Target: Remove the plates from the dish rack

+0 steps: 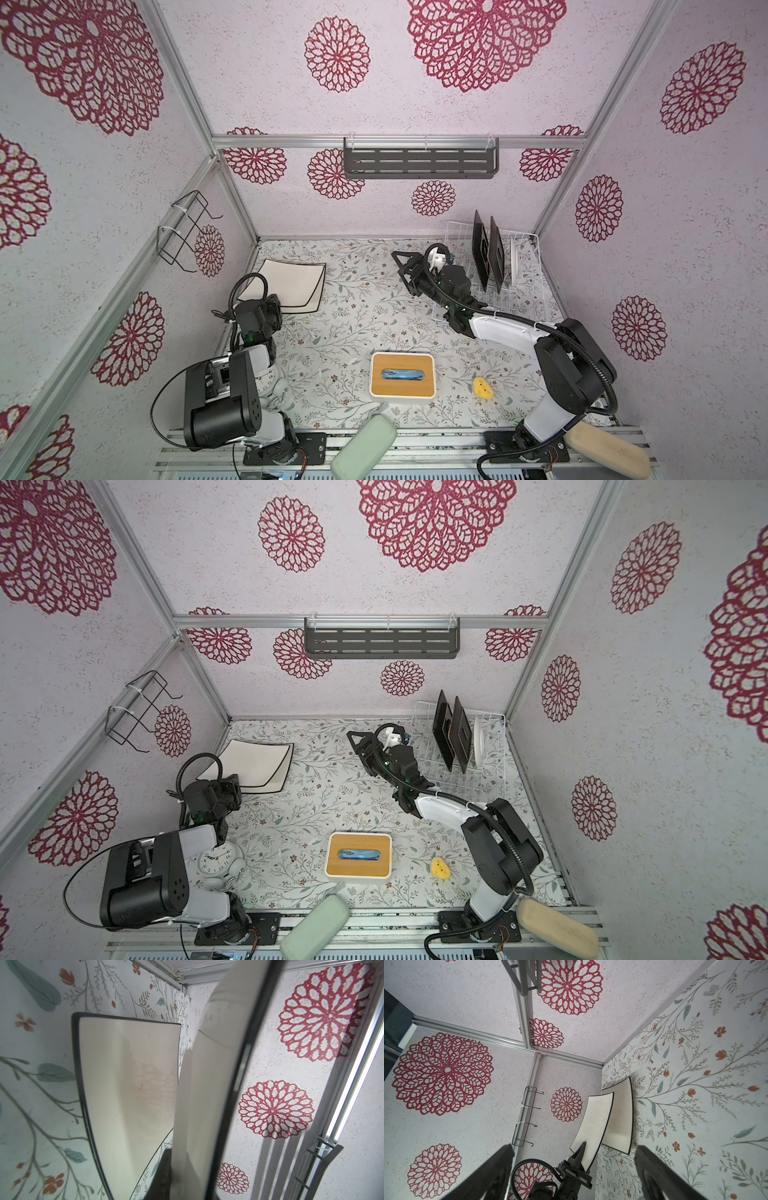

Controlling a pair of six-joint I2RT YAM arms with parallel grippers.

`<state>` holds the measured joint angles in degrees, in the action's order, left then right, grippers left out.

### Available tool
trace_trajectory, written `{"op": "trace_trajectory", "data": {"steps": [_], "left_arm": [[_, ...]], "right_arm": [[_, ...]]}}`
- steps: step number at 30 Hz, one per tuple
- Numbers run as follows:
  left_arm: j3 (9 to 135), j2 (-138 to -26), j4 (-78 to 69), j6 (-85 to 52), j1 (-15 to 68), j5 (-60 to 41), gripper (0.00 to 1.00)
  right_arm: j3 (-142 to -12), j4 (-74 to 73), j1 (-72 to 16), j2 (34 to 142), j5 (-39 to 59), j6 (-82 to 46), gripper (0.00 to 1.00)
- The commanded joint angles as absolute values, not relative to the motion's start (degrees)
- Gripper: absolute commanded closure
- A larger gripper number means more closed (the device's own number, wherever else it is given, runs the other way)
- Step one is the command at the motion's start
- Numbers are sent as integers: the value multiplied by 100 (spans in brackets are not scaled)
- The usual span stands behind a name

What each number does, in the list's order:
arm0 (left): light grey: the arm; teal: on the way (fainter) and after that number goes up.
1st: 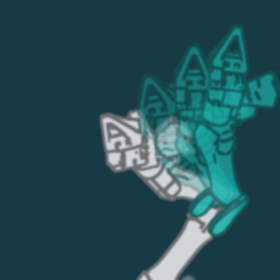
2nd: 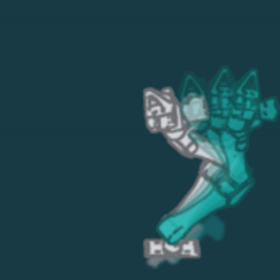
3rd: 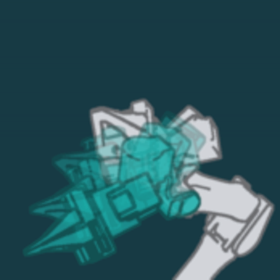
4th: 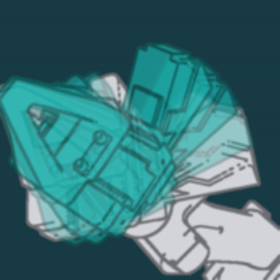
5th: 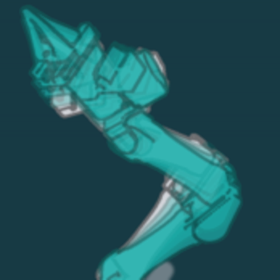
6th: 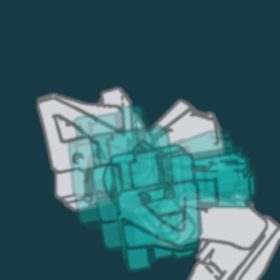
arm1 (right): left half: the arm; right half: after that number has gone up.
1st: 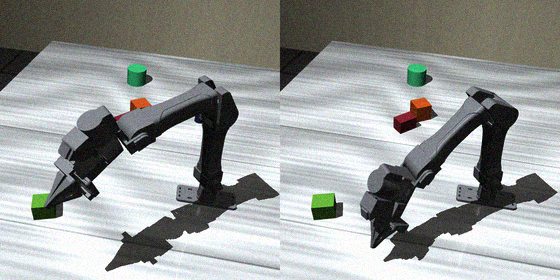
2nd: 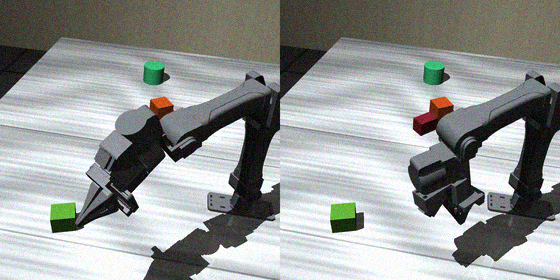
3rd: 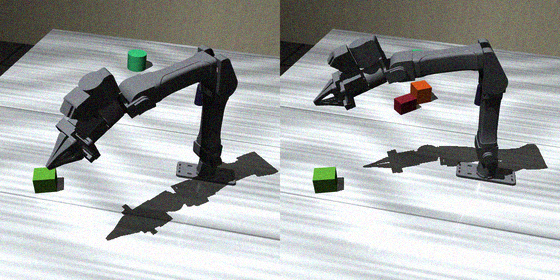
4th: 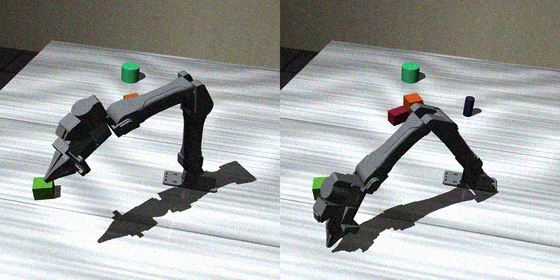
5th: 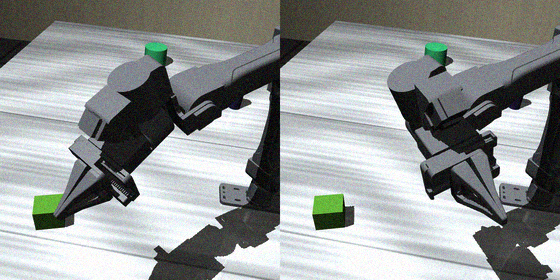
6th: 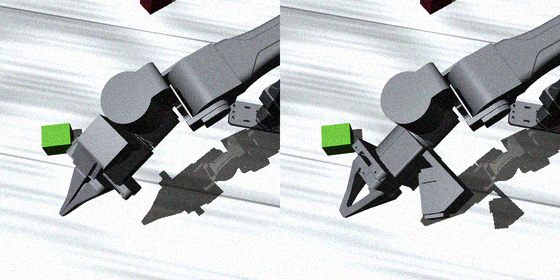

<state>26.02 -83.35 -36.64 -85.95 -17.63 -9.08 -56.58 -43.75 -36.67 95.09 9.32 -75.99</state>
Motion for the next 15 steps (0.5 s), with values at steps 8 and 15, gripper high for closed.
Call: {"op": "trace_trajectory", "data": {"steps": [8,15], "left_arm": [[2969,-8274,-4289,-8411,-1909,-958,100],[3147,-8527,-4322,-8407,-1916,-1098,100]], "right_arm": [[-5889,-4553,-3621,9567,1105,-7442,6],[-5861,-4529,-3621,9526,1125,-7436,6]]}}
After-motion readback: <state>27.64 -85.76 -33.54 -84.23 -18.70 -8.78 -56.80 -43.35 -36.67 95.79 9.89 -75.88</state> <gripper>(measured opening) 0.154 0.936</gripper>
